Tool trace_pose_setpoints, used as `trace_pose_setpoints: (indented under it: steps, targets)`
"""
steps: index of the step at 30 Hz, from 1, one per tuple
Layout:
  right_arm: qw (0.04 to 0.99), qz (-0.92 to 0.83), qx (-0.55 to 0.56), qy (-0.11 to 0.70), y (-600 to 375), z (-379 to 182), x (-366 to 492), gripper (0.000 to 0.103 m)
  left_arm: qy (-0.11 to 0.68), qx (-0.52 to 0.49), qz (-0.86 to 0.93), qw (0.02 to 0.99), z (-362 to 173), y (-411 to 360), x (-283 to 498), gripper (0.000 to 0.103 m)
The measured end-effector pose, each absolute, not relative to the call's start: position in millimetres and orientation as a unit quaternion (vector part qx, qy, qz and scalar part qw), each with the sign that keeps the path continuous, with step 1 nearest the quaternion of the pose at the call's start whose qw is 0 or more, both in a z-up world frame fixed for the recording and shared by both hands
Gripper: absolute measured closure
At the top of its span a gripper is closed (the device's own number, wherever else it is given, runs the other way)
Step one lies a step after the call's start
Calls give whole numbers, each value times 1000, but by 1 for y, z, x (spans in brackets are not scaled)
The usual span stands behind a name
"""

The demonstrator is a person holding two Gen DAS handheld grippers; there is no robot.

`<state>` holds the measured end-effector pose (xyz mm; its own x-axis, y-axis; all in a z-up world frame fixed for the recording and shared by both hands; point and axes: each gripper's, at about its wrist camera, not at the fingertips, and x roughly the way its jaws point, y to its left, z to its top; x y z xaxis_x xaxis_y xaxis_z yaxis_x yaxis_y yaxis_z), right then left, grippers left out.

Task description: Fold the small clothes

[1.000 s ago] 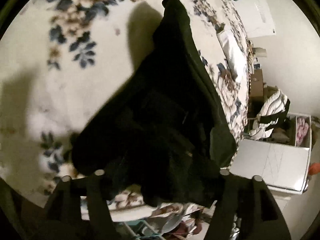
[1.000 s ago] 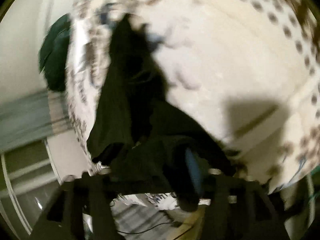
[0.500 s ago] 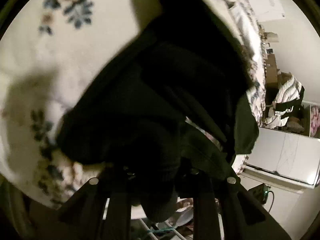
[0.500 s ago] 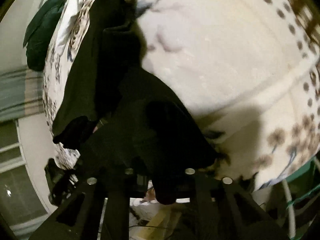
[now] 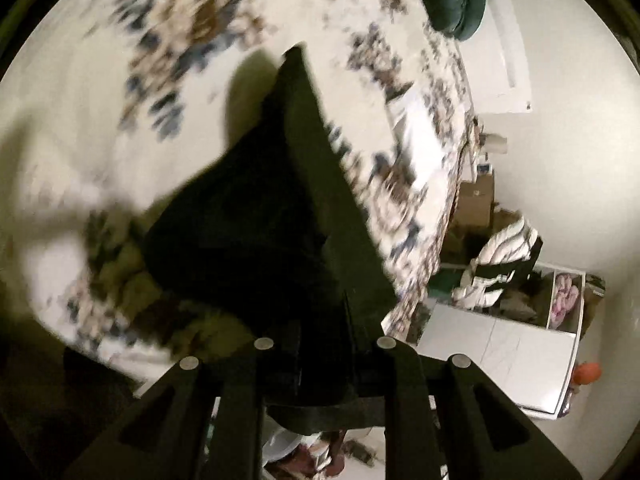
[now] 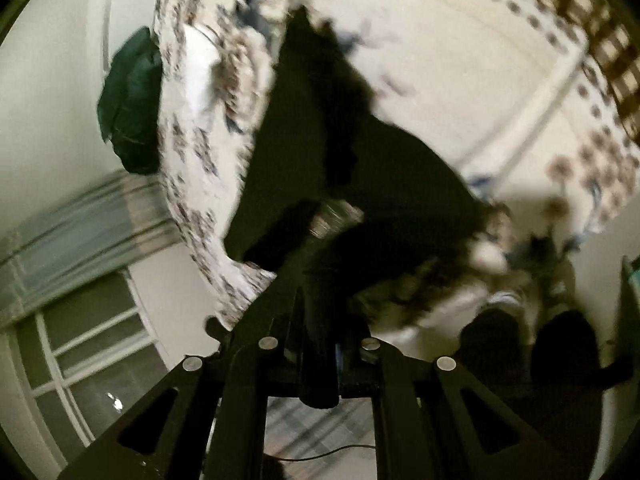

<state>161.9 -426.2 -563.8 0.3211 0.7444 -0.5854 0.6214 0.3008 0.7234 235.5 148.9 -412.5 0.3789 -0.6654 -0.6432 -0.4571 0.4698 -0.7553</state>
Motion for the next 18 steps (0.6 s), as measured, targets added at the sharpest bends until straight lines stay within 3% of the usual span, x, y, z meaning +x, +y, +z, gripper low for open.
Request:
trace_pose_setpoints:
  steps: [5,9,11,12,14,16,18]
  targets:
    - [580,46,594,555,-424,-556,236,93,554,-486,-69,673,-441,143,330,88]
    - [586,27,595,550,-418,-589,321,92,553,-510,-67,655,-472,154,383,88]
    - [585,22,596,550,-416,-608,351,88,552,-537,-71,634,-480,160,397,77]
    - [583,16,595,553,-417,-617,368,83,540,-555,-73,629,-479,164,404,67]
    - [584,19,608,537,-418,-625,384,45,512,-568,-84,639,-469,172,413,61]
    - [599,38,622,503,-422,-617,393,22,505,-565,-89,647,-457,177,417,49]
    - [612,49,616,493,-424,-607,397,19,505,-543,-104,663,-442,176,422,46]
